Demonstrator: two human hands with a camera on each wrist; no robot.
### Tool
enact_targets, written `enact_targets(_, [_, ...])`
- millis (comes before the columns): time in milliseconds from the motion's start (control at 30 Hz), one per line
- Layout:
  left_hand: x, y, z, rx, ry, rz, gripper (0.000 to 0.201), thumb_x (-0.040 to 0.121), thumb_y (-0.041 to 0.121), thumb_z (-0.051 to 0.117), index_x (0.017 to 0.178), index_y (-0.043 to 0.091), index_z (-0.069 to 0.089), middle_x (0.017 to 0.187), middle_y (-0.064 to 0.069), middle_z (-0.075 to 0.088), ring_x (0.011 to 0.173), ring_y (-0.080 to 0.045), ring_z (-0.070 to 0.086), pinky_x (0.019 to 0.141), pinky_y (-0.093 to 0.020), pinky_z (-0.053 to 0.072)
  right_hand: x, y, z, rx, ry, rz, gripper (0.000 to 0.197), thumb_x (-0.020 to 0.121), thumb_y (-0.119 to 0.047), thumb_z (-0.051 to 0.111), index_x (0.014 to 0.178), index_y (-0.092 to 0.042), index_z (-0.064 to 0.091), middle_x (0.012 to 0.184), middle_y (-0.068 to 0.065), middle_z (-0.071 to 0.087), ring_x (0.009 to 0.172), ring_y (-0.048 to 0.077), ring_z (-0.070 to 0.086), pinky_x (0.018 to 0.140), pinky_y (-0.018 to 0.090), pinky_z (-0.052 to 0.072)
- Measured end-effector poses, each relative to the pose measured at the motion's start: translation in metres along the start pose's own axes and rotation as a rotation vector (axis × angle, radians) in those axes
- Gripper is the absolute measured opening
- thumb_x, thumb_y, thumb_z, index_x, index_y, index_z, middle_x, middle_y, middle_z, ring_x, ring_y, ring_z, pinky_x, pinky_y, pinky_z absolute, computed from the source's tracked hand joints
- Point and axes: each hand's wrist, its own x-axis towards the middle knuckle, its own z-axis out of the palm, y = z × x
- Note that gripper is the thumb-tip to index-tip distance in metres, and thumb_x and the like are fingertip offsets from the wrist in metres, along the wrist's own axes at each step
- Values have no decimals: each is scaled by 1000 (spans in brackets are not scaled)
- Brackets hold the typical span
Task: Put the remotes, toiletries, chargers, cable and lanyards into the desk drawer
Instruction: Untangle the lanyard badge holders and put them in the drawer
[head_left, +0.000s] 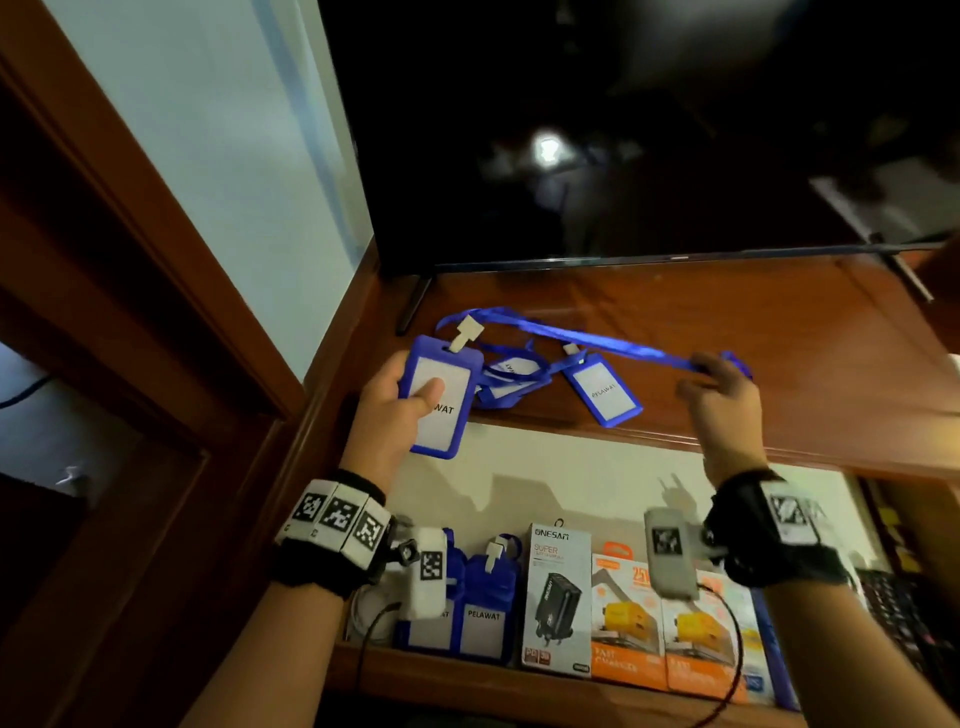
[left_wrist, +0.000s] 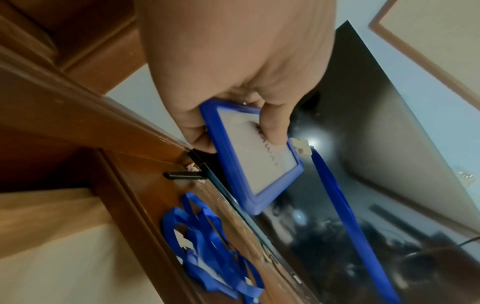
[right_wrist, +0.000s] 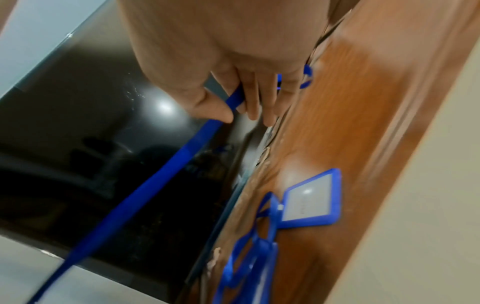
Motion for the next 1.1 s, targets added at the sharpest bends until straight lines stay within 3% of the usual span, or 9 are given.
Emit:
enact_targets(133, [-25, -1, 25, -81, -41, -9, 20, 91, 14, 60, 105, 29, 60, 90, 4, 69, 78, -12, 67, 60, -25, 54, -39, 24, -29, -344, 66, -40, 31, 78, -9, 62, 108, -4, 63, 90, 16, 63, 81, 26, 57, 66, 27, 37])
enact_targets(267, [-49, 1, 57, -94, -199, -28, 26, 91, 8, 58, 108, 27, 60, 91, 2, 70, 73, -10, 66, 59, -22, 54, -58, 27, -52, -585, -81, 128, 32, 81, -16, 63, 112, -9, 65, 102, 19, 68, 99, 37, 61, 82, 38, 49])
enact_targets(333, [-59, 1, 72, -54, -312, -26, 30, 90, 8, 59, 109, 30, 59, 96, 2, 71, 80, -12, 67, 68, -26, 56, -67, 22, -61, -624, -53, 0, 32, 83, -20, 64, 114, -10, 65, 106, 15, 67, 101, 32, 60, 82, 34, 45])
enact_targets(467, [-83, 9, 96, 40, -535, 14, 29, 89, 8, 60, 111, 27, 59, 100, -1, 69, 89, -15, 64, 77, -31, 52, -91, 3, -63, 150, -234, -110, 26, 93, -29, 56, 112, -14, 63, 108, 6, 64, 96, 8, 59, 80, 23, 42])
enact_targets(567, [-99, 12, 108, 77, -617, 28, 31, 88, 6, 61, 107, 30, 61, 99, 0, 69, 88, -14, 64, 75, -27, 52, -102, 0, -63, 362, -483, 12, 50, 91, -52, 47, 106, -9, 66, 97, 7, 68, 91, 21, 60, 82, 37, 41])
enact_targets(667, [-109, 9, 110, 105, -570, 18, 26, 88, 10, 63, 105, 30, 63, 100, -4, 70, 94, -26, 65, 81, -42, 53, -108, -4, -70, 251, -452, 23, 72, 86, -60, 50, 75, 12, 55, 60, 18, 53, 53, 23, 47, 58, 31, 37])
enact_targets(800, [-117, 8, 106, 3, -410, -35, 26, 88, 8, 61, 98, 32, 63, 101, -6, 70, 95, -29, 65, 82, -46, 53, -120, 0, -80, 318, -392, 19, 44, 91, -39, 51, 66, -3, 53, 45, -3, 30, 45, 12, 25, 49, 24, 19])
enact_targets(967, [-123, 9, 109, -242, -232, -97, 19, 91, 9, 57, 104, 21, 65, 100, -9, 72, 91, -32, 67, 78, -46, 55, -151, 4, -53, 347, -446, -49, 16, 94, -15, 54, 88, -1, 58, 57, -11, 49, 53, 2, 43, 52, 15, 36])
enact_targets(1100, [-127, 13, 111, -452, -209, -147, 24, 94, 9, 52, 115, 17, 58, 103, -12, 69, 88, -27, 67, 71, -37, 58, -166, 1, -26, 303, -459, -50, 21, 95, -22, 53, 105, -8, 63, 97, 16, 68, 87, 32, 65, 77, 47, 52])
